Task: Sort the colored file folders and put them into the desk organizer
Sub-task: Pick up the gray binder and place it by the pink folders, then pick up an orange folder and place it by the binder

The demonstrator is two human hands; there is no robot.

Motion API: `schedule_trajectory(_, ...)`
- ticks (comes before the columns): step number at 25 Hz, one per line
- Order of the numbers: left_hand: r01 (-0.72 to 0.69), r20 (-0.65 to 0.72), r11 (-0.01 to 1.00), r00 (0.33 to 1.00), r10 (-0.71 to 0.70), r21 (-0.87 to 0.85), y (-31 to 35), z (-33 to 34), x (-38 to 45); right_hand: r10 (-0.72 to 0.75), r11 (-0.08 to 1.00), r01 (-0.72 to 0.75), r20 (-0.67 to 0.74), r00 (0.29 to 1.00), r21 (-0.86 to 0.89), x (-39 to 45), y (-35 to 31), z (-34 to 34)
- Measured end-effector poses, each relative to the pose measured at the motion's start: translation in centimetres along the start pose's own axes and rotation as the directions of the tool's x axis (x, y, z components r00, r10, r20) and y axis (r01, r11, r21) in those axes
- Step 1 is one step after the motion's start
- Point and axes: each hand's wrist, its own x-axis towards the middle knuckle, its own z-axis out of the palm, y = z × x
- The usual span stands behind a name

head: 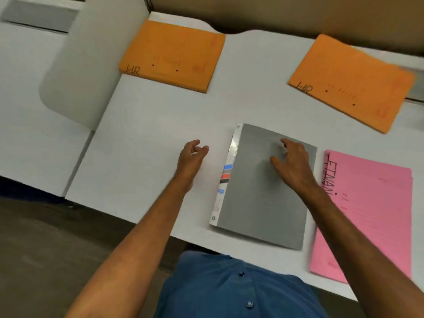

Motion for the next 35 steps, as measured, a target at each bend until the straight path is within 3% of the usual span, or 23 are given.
schedule_trajectory(8, -0.02, -0.068, 0.994, 0.998, 0.013, -0.11, 7.8, -9.5, 11.2, 0.019, 0.976, -0.011, -0.037, 0.999, 0.217, 11.2, -14.0, 4.8)
schedule_trajectory(12, -0.049, -0.174, 0.994, 0.984, 0.031, -0.1, 10.4, -14.3, 18.4, 0.043, 0.957, -0.031, -0.033, 0.999, 0.288, 16.6, -19.2, 7.9)
schedule_trajectory(14, -0.102, -0.271, 0.995, 0.958, 0.095, -0.011, 11.6, -16.3, 22.1, 0.092, 0.942, -0.076, -0.036, 0.995, 0.326, 19.0, -21.1, 9.1)
schedule_trajectory(18, -0.146, -0.357, 0.896, 0.881, 0.31, 0.418, 13.2, -18.4, 28.9, 0.198, 0.916, -0.178, -0.019, 0.98, 0.359, 22.0, -22.8, 11.8)
schedule_trajectory(21, -0.083, -0.345, 0.804, 0.873, 0.343, 0.589, 12.8, -18.2, 32.2, 0.247, 0.916, -0.227, -0.018, 0.969, 0.33, 23.1, -23.5, 13.5)
schedule_trajectory(24, 0.0, -0.386, 0.789, 0.872, 0.3, 0.614, 12.6, -16.9, 33.7, 0.217, 0.902, -0.201, 0.002, 0.976, 0.383, 23.4, -24.1, 14.4)
schedule_trajectory(27, 0.027, -0.383, 0.791, 0.885, 0.266, 0.611, 13.0, -16.3, 34.1, 0.296, 0.786, -0.266, 0.038, 0.954, 0.558, 23.6, -25.2, 14.0)
schedule_trajectory(29, 0.02, -0.335, 0.76, 0.905, 0.262, 0.649, 13.0, -16.3, 33.9, 0.387, 0.601, -0.366, 0.141, 0.911, 0.71, 23.7, -26.0, 12.9)
schedule_trajectory(31, -0.005, -0.295, 0.747, 0.917, 0.268, 0.665, 12.5, -16.2, 33.2, 0.382, 0.461, -0.405, 0.235, 0.893, 0.789, 23.3, -26.4, 12.1)
schedule_trajectory(35, -0.019, -0.367, 0.864, 0.9, 0.233, 0.504, 12.0, -15.0, 30.8, 0.271, 0.458, -0.35, 0.247, 0.93, 0.817, 21.2, -26.5, 11.5)
